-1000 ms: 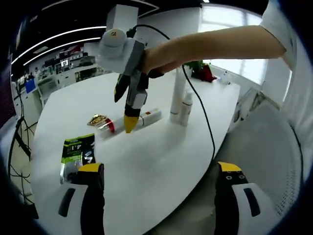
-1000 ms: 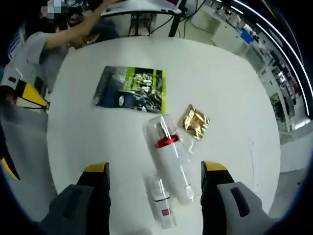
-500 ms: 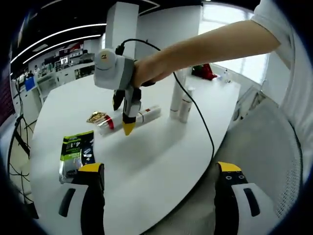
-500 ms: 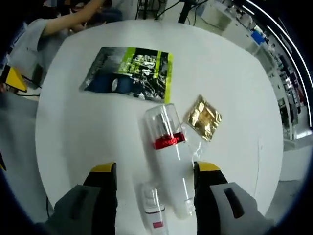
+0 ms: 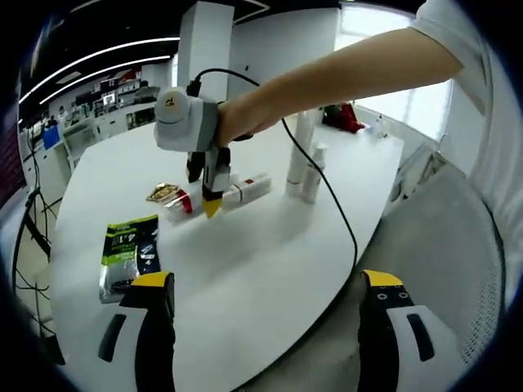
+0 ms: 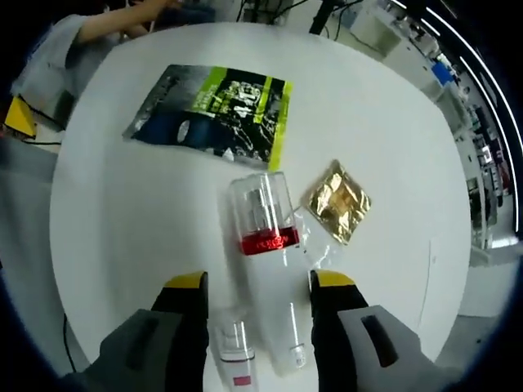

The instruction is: Arrange the skincare products in the storage area until every visible bottle or jar stands upright without overlapping.

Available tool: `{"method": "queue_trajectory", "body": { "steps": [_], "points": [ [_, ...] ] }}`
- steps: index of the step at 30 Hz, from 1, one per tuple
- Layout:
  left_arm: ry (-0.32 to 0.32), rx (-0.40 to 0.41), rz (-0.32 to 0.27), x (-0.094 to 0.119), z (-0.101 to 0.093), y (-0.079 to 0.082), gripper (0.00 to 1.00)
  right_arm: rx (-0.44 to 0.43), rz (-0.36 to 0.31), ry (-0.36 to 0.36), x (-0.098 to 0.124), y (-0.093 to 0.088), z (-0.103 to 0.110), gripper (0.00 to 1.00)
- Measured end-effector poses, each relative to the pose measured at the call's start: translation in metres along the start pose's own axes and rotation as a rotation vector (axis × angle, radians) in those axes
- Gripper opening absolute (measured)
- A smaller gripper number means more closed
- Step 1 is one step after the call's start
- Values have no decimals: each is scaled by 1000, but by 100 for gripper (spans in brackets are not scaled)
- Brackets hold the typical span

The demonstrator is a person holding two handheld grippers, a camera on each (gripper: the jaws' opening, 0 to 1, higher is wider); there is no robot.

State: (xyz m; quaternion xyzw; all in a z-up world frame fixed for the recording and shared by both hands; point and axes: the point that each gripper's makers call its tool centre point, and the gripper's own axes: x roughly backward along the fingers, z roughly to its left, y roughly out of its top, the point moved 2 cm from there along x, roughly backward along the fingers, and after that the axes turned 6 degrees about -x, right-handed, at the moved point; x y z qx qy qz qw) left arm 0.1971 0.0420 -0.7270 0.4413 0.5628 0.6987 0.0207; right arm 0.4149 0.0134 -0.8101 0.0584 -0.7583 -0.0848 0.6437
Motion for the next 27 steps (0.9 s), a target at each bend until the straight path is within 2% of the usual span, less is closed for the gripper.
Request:
{"method": "queue_trajectory", "body": {
  "steps": [3, 9, 10, 12, 13, 14, 19, 26, 27],
  "points": [
    [0, -3, 2, 0, 0, 0, 88, -4, 8, 6, -3, 1, -2, 47],
    [-3, 1, 9, -1, -1, -1, 87, -1, -18, 35, -4, -1, -7, 44],
    [-2, 1, 9, -1, -1, -2, 87, 8, -25, 41, -4, -1, -6, 43],
    [-3, 1, 11, -1, -1, -2, 87, 32, -23, 43, -6, 0, -7, 31],
    [-4, 0, 12, -1, -1, -2, 87, 75, -29, 85, -7, 2, -1, 30],
    [-5, -3, 16, -1, -2, -2, 87, 26, -13, 58, -6, 2, -4, 30],
    [-6, -3, 19, -2, -1, -2, 87, 49, -4, 55, -5, 4, -4, 29],
    [0, -11, 23, -2, -1, -3, 87, 42, -44, 36, -1, -1, -5, 27],
    [-1, -15, 25, -2, -1, -3, 87, 27, -65, 25, -2, -1, -7, 27]
  ]
}}
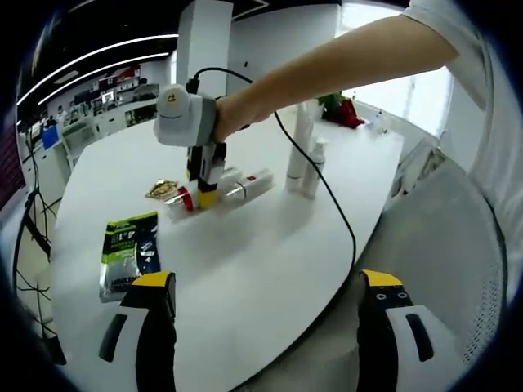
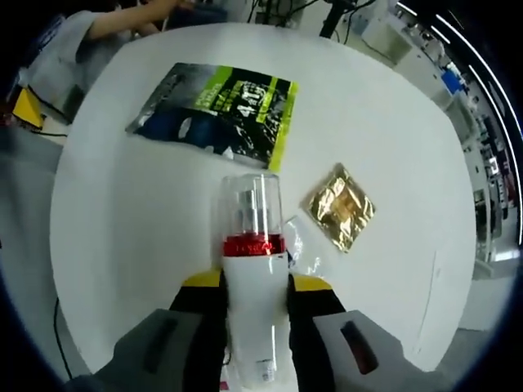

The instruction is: Arrange the skincare products in the storage area until every visible bottle or jar stands upright without overlapping.

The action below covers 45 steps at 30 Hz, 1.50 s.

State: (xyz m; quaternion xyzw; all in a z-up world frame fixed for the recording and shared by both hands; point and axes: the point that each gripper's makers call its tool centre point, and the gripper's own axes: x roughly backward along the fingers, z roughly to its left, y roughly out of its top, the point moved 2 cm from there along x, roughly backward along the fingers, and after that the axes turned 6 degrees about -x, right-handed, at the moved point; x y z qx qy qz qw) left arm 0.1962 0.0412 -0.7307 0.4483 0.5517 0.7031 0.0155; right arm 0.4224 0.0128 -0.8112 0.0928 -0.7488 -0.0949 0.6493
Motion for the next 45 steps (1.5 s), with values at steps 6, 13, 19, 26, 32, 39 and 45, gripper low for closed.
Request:
{"method": "queue_trajectory", "body": {
  "steps": [6, 13, 19, 26, 32, 39, 45],
  "points": [
    [-1, -25, 17, -1, -2, -2, 87, -28, -57, -58, 17, -2, -1, 27],
    [9, -36, 18, -1, 1, -2, 87, -35, -124, -89, 31, 13, -9, 26],
    [19, -51, 18, 0, 2, -2, 87, -49, -167, -109, 43, 20, -4, 26],
    [31, -61, 14, 0, 3, -1, 88, -111, -220, -122, 57, 26, -5, 26],
    [40, -73, 11, 0, 3, 1, 88, -178, -286, -150, 82, 29, -10, 25],
    [48, -86, 8, 2, 4, 3, 88, -180, -335, -170, 101, 40, -5, 25],
    [58, -94, 5, 2, 6, 3, 89, -186, -381, -170, 116, 46, 5, 25]
  ]
}}
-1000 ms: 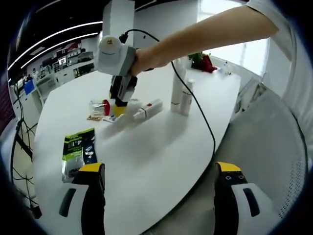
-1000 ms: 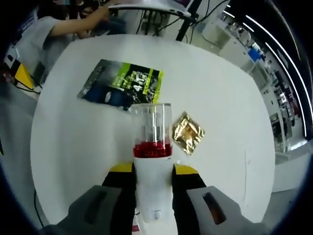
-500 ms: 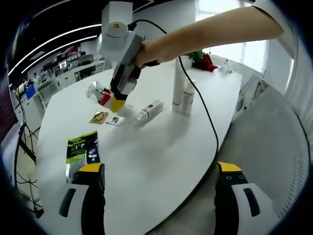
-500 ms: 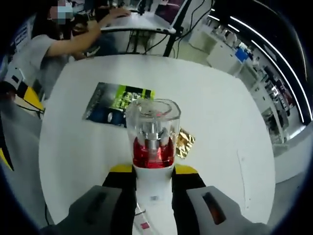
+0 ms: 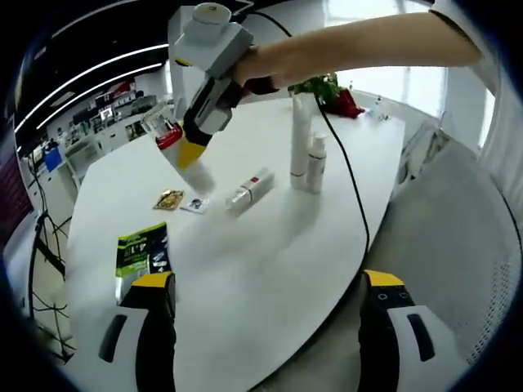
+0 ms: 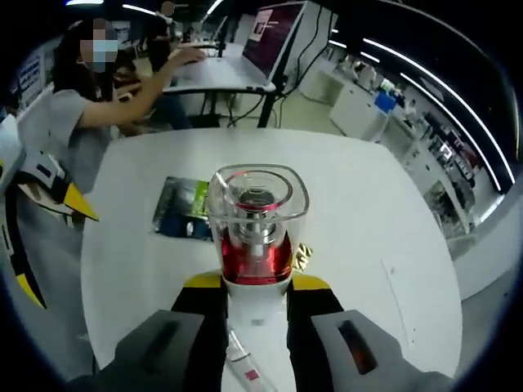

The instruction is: Arrange the skincare products in the storage area until every visible bottle or jar stands upright without overlapping.

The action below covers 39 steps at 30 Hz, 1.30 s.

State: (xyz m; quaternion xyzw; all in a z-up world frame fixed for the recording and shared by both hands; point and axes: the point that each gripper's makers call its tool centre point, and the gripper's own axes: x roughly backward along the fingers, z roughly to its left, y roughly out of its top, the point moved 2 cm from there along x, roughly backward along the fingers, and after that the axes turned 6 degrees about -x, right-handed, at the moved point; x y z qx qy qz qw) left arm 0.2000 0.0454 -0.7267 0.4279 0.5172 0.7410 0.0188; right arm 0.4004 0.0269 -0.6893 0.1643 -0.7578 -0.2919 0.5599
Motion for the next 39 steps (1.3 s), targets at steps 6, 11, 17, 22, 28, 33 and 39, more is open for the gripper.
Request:
{"method": "queue_trajectory", "body": {
  "steps": [6, 11, 17, 22, 28, 33, 39],
  "points": [
    [9, 2, -9, 1, 1, 1, 89, 5, -39, 1, 20, 6, 13, 25],
    [7, 4, -23, 2, 1, 4, 89, -25, -87, 21, 39, 11, 30, 25],
    [5, 36, -41, 2, 2, 6, 89, -87, -153, 58, 65, 16, 48, 25],
    [8, 54, -58, 4, 4, 11, 89, -139, -197, 91, 86, 15, 59, 25],
    [43, 57, -111, 11, 10, 32, 89, -250, -268, 159, 111, 15, 78, 25],
    [115, 84, -228, 13, 15, 75, 89, -341, -309, 185, 124, 12, 84, 25],
    [184, 84, -288, -4, 15, 110, 83, -428, -341, 157, 142, 15, 83, 25]
  ]
}}
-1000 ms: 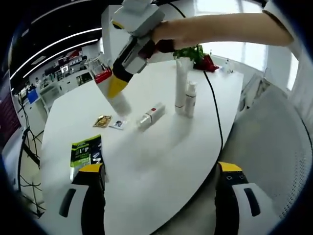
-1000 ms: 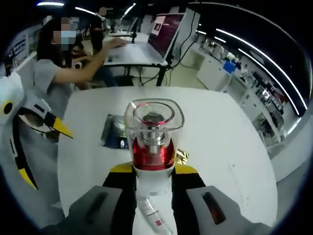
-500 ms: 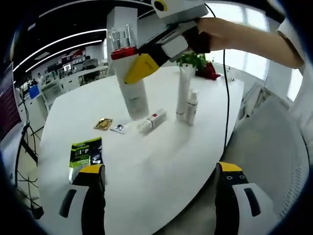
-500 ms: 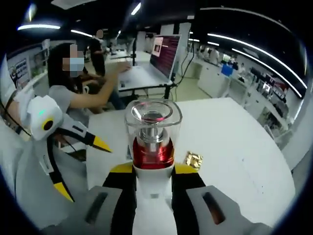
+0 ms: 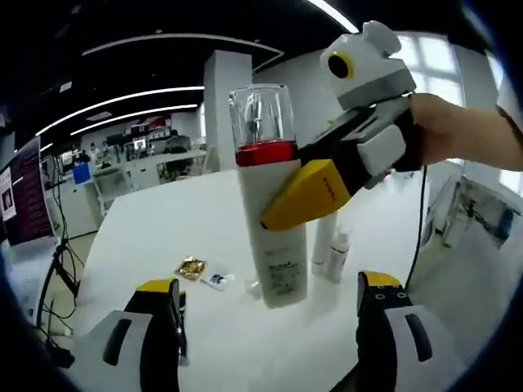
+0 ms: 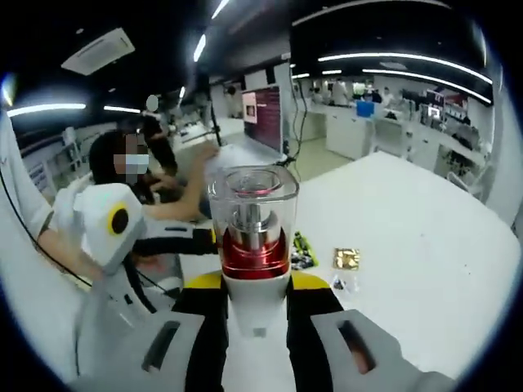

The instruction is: Arrange the skincare products in the storage area until every visible bottle or jar stands upright without overlapping.

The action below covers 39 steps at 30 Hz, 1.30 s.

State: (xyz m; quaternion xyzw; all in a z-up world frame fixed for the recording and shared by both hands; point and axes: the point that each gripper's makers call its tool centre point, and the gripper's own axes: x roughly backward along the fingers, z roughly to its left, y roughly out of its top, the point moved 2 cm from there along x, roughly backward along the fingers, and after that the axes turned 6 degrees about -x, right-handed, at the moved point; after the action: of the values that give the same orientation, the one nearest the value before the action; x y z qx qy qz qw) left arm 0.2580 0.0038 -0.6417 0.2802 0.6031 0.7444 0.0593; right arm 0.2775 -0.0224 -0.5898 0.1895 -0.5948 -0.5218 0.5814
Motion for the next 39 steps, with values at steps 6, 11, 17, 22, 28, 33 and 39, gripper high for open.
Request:
{"method": "queue_trajectory", "body": {
  "steps": [6, 11, 17, 22, 28, 33, 39],
  "points": [
    [38, -41, -120, -3, -9, 44, 67, -64, -146, -48, 27, 29, 19, 25],
    [85, -58, -171, -1, -6, 68, 50, -62, -203, -120, 41, 41, 20, 25],
    [66, -78, -192, 1, -11, 82, 36, -13, -226, -215, 51, 43, 22, 26],
    [12, -78, -186, 0, -16, 79, 32, 56, -201, -273, 48, 38, 31, 26],
    [-126, -35, -207, 10, -28, 84, 31, 33, -226, -257, 58, 39, 37, 27],
    [-297, -8, -200, 20, -40, 92, 30, 76, -261, -162, 71, 46, 49, 28],
    [-538, -52, -211, 37, -57, 101, 30, 118, -312, 35, 90, 55, 68, 30]
  ]
}}
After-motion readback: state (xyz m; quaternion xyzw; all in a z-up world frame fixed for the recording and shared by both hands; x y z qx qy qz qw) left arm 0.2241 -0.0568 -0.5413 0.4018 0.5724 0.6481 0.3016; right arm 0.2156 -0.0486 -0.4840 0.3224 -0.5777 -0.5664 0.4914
